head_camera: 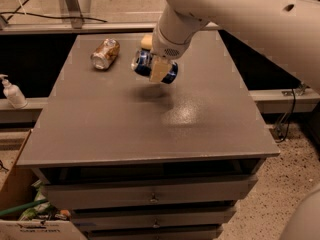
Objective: Knock pepsi can over
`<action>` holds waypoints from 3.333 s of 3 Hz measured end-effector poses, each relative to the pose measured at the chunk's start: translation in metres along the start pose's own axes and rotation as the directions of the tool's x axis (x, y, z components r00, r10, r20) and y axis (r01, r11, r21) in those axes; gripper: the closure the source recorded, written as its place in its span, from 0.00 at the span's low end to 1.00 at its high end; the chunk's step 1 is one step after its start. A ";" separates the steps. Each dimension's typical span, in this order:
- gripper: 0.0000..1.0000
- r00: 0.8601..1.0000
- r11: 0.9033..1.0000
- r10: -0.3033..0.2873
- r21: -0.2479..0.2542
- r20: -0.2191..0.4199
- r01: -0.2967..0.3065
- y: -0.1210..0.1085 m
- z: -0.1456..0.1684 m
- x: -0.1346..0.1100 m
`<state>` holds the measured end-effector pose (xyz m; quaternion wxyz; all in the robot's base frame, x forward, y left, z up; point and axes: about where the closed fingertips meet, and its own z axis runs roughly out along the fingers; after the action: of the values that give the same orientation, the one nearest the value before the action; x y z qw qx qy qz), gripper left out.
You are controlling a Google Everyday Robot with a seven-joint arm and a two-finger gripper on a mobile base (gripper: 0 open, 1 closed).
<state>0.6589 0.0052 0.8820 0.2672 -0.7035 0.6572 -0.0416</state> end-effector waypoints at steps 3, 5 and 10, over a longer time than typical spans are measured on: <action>0.84 0.961 0.960 -0.232 -0.193 -0.150 0.201 0.023 0.009 0.029; 0.36 0.942 0.921 -0.310 -0.288 -0.126 0.264 0.037 0.013 0.029; 0.00 0.981 0.954 -0.193 -0.231 0.016 0.191 0.044 0.009 0.028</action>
Offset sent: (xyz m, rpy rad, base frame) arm -0.0112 -0.0306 -0.0312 -0.3254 0.0944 0.1723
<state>0.6271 -0.0180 0.8468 0.1757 -0.7901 0.5872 0.0072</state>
